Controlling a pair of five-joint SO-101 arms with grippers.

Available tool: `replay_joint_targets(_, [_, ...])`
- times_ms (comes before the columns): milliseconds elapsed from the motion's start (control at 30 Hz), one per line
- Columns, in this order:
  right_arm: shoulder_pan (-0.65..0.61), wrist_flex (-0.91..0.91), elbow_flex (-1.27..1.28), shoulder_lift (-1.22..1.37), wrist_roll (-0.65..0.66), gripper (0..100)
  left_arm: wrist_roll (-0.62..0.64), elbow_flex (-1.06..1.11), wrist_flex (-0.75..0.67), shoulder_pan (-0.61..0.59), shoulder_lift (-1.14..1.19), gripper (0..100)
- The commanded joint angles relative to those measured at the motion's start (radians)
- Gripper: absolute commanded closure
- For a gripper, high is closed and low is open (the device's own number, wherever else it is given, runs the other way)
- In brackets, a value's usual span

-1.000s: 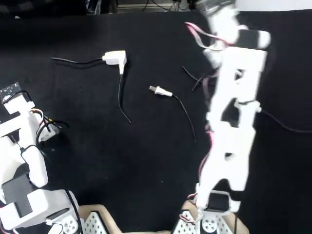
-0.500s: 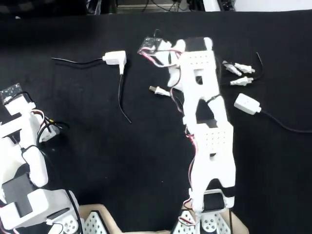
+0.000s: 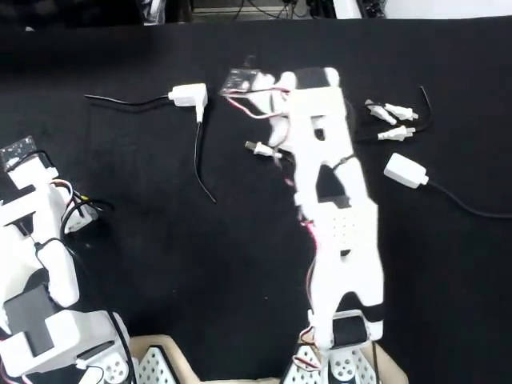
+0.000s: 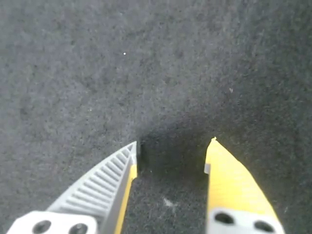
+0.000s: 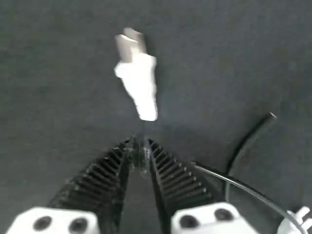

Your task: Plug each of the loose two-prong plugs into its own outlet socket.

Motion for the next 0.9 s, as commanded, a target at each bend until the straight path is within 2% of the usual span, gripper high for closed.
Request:
replay_joint_targets(0, [-0.083, 0.103, -0.163, -0.085, 0.005, 98.5, 0.005, -0.005, -0.014, 0.013, -0.015, 77])
replay_joint_targets(133, [-0.077, 0.063, -0.165, -0.076, -0.035, 95.6, 0.005, -0.005, -0.012, 0.013, -0.011, 77])
replay_joint_targets(233, [-0.060, 0.043, -0.119, -0.027, -0.097, 85.8, 0.003, -0.005, -0.014, 0.013, -0.011, 77])
replay_joint_targets(367, [-0.063, 0.052, -0.105, 0.064, -0.101, 73.0, 0.003, -0.005, -0.014, 0.013, -0.009, 77])
replay_joint_targets(467, [-0.058, 0.003, -0.125, 0.130, -0.103, 68.7, 0.003, -0.005, -0.014, 0.013, -0.009, 77])
replay_joint_targets(667, [-0.057, -0.008, -0.174, 0.254, -0.107, 72.6, 0.003, -0.007, -0.015, 0.013, -0.009, 77])
replay_joint_targets(867, [-0.058, 0.018, -0.323, 0.354, -0.104, 93.8, 0.003, -0.005, -0.015, 0.013, -0.009, 77])
